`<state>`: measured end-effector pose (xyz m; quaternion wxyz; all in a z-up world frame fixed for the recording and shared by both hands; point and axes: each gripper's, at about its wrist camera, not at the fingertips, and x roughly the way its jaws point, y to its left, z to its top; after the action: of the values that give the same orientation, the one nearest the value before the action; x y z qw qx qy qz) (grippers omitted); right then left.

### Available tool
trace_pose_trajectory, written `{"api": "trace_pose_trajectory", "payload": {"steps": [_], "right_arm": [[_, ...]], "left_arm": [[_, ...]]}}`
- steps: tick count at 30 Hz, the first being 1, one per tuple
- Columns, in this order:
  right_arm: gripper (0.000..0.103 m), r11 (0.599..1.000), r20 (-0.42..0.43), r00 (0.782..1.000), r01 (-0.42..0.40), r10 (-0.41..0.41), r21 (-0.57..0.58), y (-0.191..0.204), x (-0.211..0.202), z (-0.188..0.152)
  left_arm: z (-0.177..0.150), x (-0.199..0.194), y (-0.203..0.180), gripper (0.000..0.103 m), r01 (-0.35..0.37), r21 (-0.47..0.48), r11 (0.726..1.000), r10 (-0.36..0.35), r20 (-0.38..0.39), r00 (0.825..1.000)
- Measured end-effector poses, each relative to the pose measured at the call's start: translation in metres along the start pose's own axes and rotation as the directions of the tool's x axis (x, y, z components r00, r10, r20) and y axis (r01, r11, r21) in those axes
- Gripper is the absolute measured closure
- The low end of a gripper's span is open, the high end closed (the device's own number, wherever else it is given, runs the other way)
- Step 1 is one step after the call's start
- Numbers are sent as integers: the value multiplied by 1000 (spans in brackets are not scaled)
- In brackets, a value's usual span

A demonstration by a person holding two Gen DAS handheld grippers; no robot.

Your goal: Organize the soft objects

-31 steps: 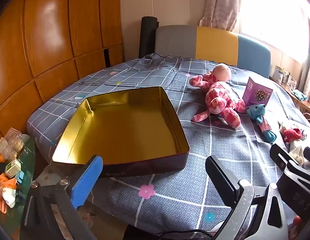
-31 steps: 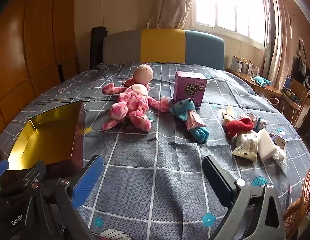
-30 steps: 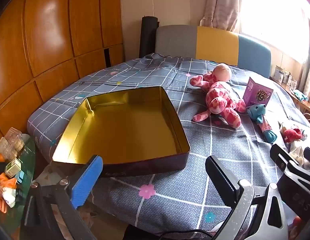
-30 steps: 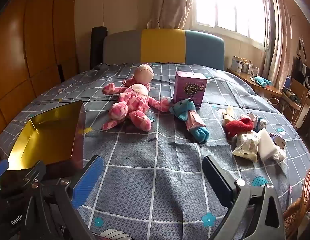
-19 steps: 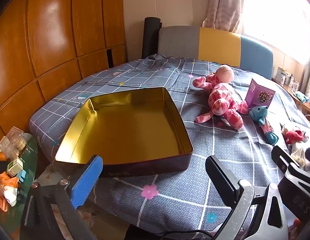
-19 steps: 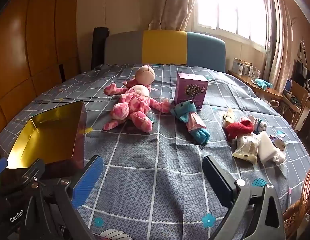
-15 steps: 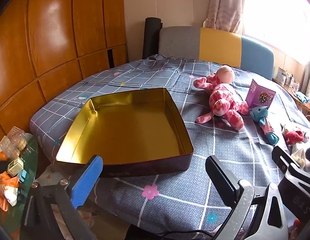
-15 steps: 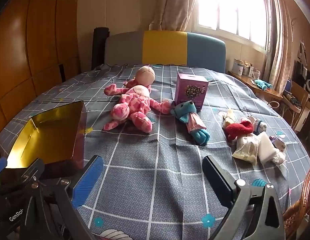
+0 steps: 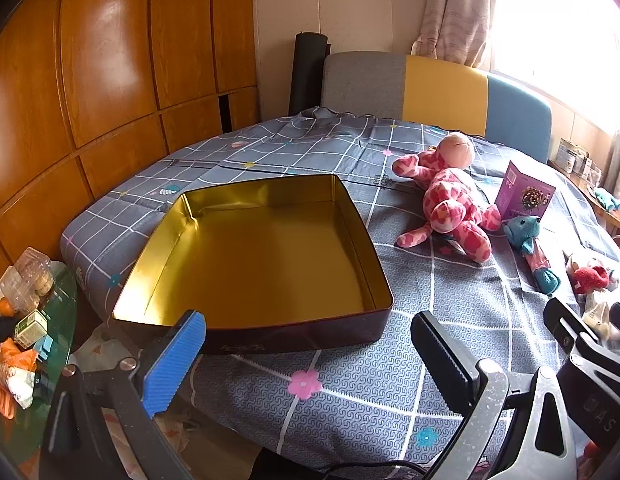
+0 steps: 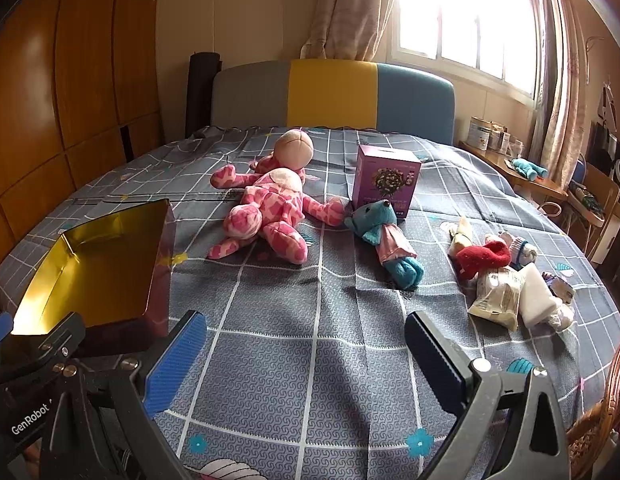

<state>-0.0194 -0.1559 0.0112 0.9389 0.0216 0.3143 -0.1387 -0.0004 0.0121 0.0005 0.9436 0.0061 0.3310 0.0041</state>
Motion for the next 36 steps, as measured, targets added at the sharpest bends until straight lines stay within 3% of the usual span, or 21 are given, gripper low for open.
{"api": "trace_pose_trajectory", "payload": {"steps": [36], "right_arm": [[1, 1000, 14, 1000, -23, 23, -2, 1, -1, 2]], "left_arm": [[3, 3, 3, 0, -4, -16, 1000, 4, -4, 1000]]}}
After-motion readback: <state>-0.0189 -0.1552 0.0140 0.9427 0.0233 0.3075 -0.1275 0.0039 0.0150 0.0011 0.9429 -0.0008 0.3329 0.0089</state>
